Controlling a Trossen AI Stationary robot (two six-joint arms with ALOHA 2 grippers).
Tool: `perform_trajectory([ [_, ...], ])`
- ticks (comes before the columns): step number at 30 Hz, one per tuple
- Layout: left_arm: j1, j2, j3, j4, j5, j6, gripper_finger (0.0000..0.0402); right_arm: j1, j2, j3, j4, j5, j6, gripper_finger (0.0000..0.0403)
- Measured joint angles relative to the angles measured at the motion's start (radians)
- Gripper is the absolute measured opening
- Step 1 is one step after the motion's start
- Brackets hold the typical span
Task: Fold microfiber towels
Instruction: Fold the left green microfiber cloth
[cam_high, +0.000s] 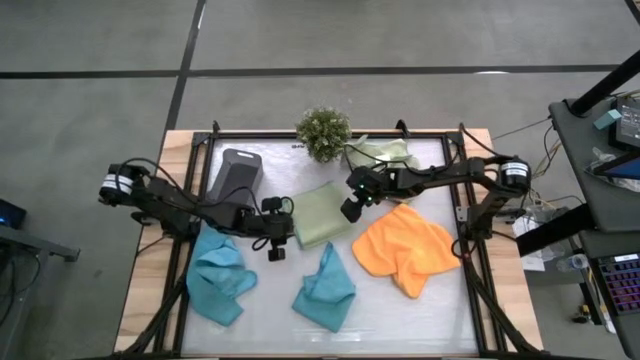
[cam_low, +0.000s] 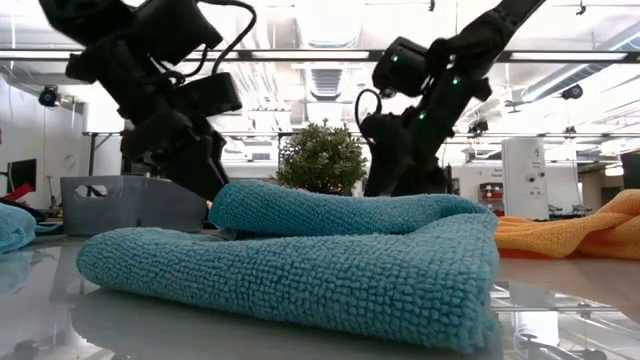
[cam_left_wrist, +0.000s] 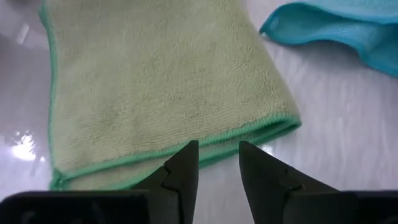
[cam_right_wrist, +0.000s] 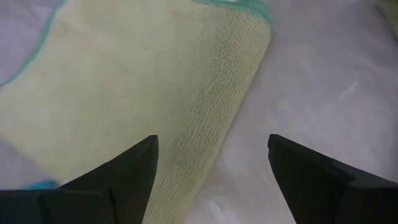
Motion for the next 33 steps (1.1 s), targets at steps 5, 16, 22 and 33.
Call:
perform_trajectory([
  [5, 0.000, 0.000, -0.032, 0.038, -0.001, -0.017, 0.0100, -0.015, 0.074, 0.000, 0.044, -0.004, -0.001, 0.0293],
  [16, 0.000, 0.001, -0.044, 0.093, -0.028, -0.017, 0.0100, -0.014, 0.115, 0.001, 0.138, -0.060, -0.008, 0.0248],
  [22, 0.000, 0.001, -0.045, 0.109, -0.035, -0.017, 0.0100, -0.014, 0.116, 0.001, 0.147, -0.060, -0.008, 0.0168],
  [33, -0.003, 0.001, -0.047, 0.106, -0.045, -0.018, 0.0100, -0.014, 0.112, 0.001, 0.145, -0.060, -0.048, 0.0020],
])
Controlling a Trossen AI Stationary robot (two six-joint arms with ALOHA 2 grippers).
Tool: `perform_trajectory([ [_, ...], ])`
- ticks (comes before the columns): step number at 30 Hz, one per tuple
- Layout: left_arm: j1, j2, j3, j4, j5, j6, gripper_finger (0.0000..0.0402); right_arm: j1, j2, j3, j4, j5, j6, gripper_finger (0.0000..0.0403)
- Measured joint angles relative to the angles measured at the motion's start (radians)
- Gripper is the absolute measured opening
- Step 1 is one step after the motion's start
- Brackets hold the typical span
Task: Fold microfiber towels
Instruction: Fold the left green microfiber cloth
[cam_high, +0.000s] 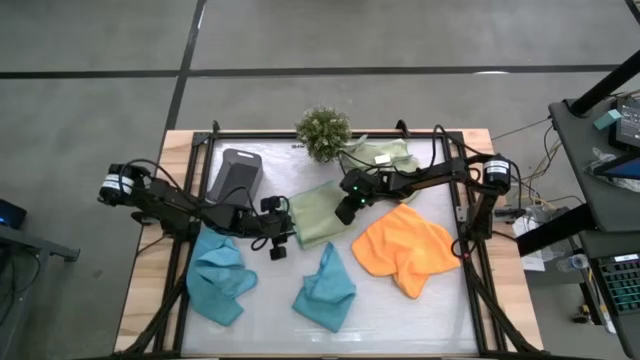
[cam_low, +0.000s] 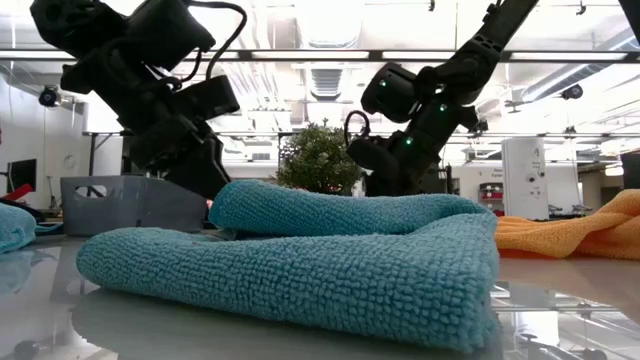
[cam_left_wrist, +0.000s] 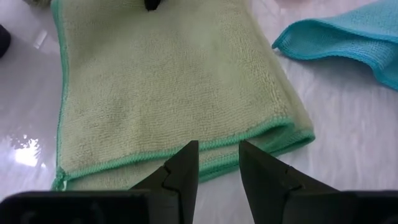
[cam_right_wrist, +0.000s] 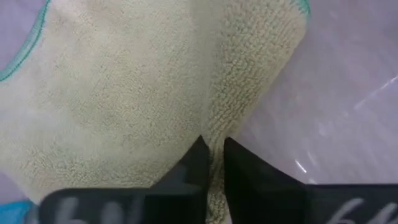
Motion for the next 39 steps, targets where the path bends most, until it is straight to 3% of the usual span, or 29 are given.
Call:
perform_trajectory([
  [13, -0.004, 0.000, -0.020, -0.007, 0.001, -0.004, 0.0100, 0.000, -0.085, 0.017, -0.198, 0.004, -0.054, 0.0010],
  [18, -0.004, 0.051, -0.023, 0.071, 0.002, -0.027, 0.0100, -0.001, -0.089, 0.080, -0.346, 0.023, -0.098, 0.0009],
  [26, 0.003, 0.191, -0.015, 0.284, -0.005, 0.007, 0.0100, 0.000, -0.089, 0.236, -0.615, 0.154, -0.115, 0.0009],
  [39, 0.041, 0.328, -0.008, 0.479, -0.018, 0.010, 0.0100, 0.071, -0.056, 0.300, -0.561, 0.134, -0.025, 0.0009],
])
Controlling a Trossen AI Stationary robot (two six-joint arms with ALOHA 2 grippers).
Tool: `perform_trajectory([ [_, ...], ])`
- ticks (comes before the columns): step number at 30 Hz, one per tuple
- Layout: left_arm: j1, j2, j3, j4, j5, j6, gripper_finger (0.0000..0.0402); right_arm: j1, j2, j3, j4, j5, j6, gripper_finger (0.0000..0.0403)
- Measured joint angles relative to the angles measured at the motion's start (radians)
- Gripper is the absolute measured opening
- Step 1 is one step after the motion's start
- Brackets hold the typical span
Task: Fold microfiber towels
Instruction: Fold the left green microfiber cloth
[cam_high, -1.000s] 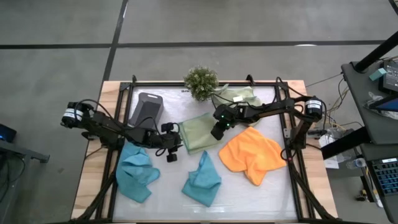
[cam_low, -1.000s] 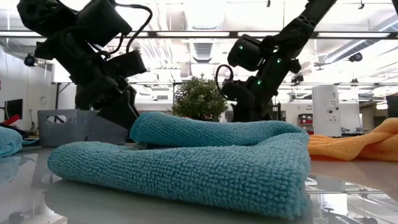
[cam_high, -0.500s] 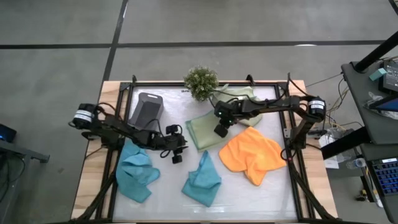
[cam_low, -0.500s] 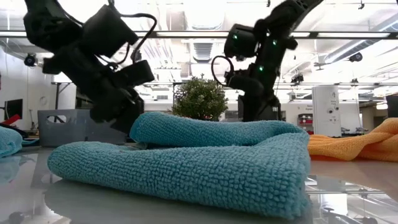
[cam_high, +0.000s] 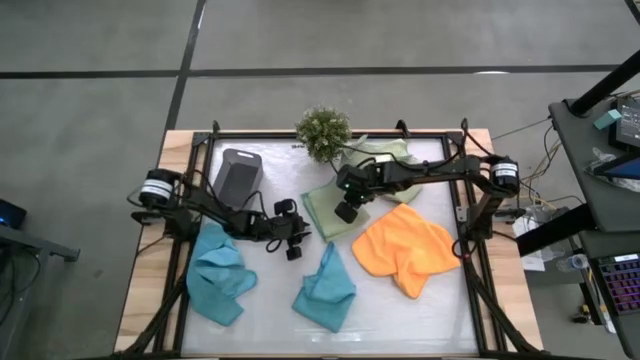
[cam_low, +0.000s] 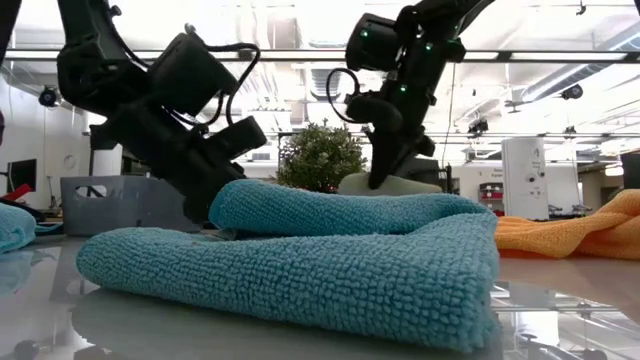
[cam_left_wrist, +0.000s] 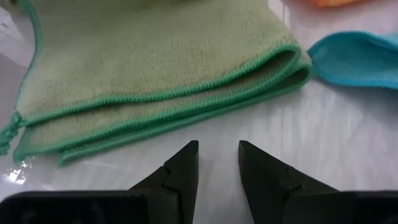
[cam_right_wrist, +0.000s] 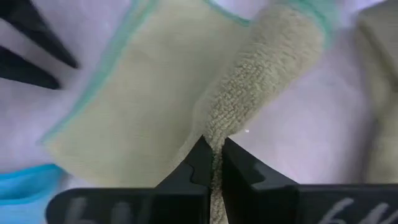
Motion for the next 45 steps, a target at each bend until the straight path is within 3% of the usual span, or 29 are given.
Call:
perform_trajectory([
  [13, 0.008, 0.043, 0.001, 0.089, 0.001, 0.018, 0.0100, 0.013, 0.075, 0.013, 0.208, -0.131, 0.039, 0.0009],
  [45, 0.016, 0.045, 0.000, 0.094, 0.003, 0.018, 0.0100, 0.022, 0.240, 0.013, 0.509, -0.163, 0.068, 0.0013],
])
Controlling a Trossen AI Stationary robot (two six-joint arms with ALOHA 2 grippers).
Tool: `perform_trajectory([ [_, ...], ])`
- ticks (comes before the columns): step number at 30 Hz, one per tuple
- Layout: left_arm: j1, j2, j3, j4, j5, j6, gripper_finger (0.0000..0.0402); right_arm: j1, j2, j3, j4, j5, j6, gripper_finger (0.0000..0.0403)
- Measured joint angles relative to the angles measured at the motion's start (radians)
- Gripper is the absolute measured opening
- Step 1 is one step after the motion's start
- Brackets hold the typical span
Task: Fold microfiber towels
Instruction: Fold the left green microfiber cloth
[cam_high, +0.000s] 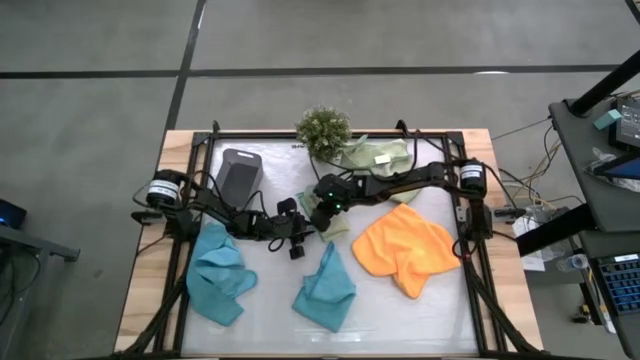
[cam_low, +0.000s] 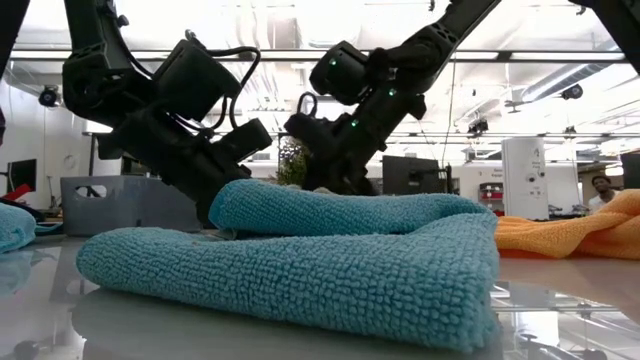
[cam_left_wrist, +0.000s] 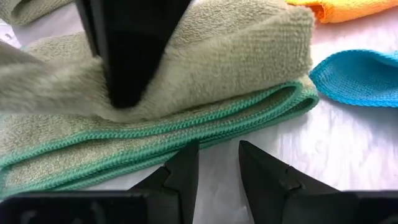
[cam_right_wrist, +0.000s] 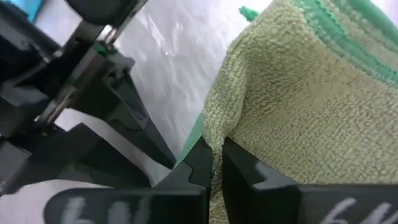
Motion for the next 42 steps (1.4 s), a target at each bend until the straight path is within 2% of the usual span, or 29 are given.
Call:
perform_trajectory([
  [13, 0.003, 0.000, 0.000, 0.002, -0.003, -0.001, 0.0100, 0.008, 0.005, 0.000, 0.035, -0.015, -0.011, 0.0013],
  [19, 0.003, 0.000, 0.000, 0.002, -0.003, 0.000, 0.0100, 0.010, 0.005, 0.000, 0.035, -0.012, -0.073, 0.0013],
  [42, 0.010, 0.000, 0.018, -0.003, -0.005, -0.001, 0.0100, 0.021, 0.005, 0.000, 0.024, -0.009, -0.084, 0.0013],
])
